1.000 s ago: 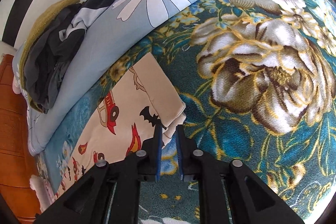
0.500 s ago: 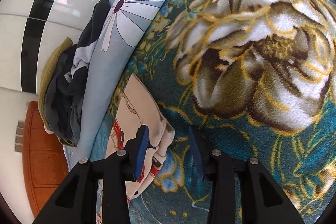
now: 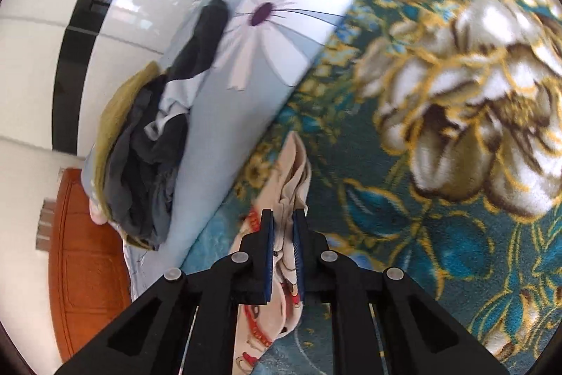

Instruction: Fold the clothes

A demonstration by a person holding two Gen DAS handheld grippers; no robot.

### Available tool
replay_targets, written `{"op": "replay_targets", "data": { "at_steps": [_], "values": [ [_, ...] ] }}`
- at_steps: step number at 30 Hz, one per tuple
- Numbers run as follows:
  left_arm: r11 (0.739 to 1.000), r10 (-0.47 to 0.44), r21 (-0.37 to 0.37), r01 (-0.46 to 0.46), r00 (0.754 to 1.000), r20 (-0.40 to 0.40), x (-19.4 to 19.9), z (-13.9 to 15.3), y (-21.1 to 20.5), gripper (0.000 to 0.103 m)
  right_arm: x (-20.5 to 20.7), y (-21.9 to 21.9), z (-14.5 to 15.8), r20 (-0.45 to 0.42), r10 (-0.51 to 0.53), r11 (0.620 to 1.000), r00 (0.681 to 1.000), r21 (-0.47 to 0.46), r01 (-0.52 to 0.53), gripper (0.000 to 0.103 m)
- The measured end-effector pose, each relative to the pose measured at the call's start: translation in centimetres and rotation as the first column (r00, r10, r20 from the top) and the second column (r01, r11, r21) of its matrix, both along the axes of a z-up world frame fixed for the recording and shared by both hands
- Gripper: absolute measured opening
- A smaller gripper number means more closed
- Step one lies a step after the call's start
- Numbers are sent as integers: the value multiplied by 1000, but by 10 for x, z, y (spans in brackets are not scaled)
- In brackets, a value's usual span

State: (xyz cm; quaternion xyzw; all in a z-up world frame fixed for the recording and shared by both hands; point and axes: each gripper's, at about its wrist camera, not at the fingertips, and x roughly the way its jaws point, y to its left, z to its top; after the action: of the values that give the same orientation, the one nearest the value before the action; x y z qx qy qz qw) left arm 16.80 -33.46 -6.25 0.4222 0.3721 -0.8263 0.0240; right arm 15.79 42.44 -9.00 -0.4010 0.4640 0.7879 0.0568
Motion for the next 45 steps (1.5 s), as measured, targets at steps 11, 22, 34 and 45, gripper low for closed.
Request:
{"op": "replay_targets", "data": {
  "at_steps": [11,22,34,45],
  "values": [
    [980,187,46,-191,979,86,57,-43,-61,47,-56,-262,37,-89,608,789,789,182,-587,10],
    [972,197,96,-216,964,181,55,-100,-85,53,-25,-399,-34,96,770,612,631,170,-772,11],
    [911,128,363,-195,971,201,4,-170,-82,70,-12,-395,-38,143,821,530,552,169,-831,32],
    [982,28,172,-74,966,256,-44,-135,-70,17,-10,-301,-33,132,660,732,739,109,-673,32]
  ]
}}
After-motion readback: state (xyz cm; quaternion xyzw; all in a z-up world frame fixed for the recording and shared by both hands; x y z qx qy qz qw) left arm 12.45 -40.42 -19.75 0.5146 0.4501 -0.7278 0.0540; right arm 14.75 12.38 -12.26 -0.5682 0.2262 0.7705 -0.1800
